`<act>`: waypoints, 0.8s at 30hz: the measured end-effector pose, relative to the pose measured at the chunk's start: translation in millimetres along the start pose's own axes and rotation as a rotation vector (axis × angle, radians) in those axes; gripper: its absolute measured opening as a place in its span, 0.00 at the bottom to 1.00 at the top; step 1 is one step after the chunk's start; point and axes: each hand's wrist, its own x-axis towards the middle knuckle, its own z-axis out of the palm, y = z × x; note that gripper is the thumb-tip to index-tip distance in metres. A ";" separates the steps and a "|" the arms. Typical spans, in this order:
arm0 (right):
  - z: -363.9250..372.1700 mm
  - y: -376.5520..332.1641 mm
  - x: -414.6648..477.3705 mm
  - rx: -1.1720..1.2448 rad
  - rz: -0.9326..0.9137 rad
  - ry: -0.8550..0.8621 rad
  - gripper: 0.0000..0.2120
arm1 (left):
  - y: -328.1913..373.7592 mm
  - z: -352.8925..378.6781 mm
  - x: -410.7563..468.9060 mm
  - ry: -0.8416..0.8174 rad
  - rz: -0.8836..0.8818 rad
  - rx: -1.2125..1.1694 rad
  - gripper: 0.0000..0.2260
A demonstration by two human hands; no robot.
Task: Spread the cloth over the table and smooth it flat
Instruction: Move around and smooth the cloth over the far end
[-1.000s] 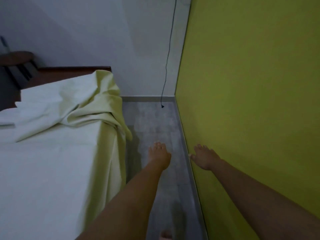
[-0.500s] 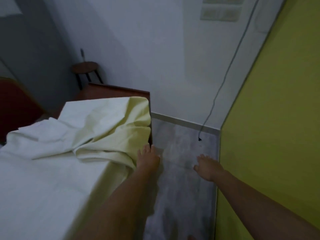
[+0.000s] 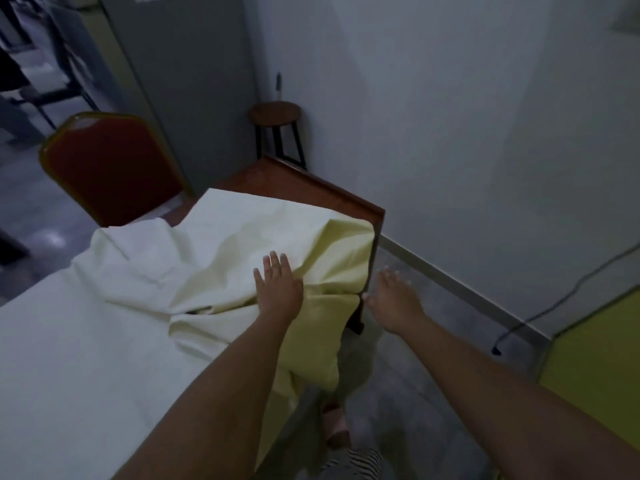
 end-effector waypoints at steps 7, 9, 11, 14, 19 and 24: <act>-18.5 -21.0 115.0 -0.034 0.010 0.074 0.33 | -14.3 3.7 102.0 -0.108 -0.149 -0.091 0.30; -17.8 -25.2 136.4 -0.006 0.016 0.093 0.33 | -18.9 6.6 121.3 -0.143 -0.188 -0.109 0.31; -14.8 -26.3 152.6 -0.018 0.010 0.085 0.33 | -19.4 10.4 134.3 -0.150 -0.208 -0.109 0.32; -10.8 -25.8 174.4 -0.103 -0.026 0.101 0.31 | -14.6 15.7 154.6 -0.114 -0.252 -0.132 0.31; -13.7 -25.8 215.5 -0.157 -0.106 0.095 0.28 | -9.7 19.2 191.3 -0.081 -0.316 -0.159 0.31; -26.7 -21.5 255.9 -0.287 -0.219 0.145 0.28 | -9.9 15.0 235.6 -0.086 -0.363 -0.160 0.31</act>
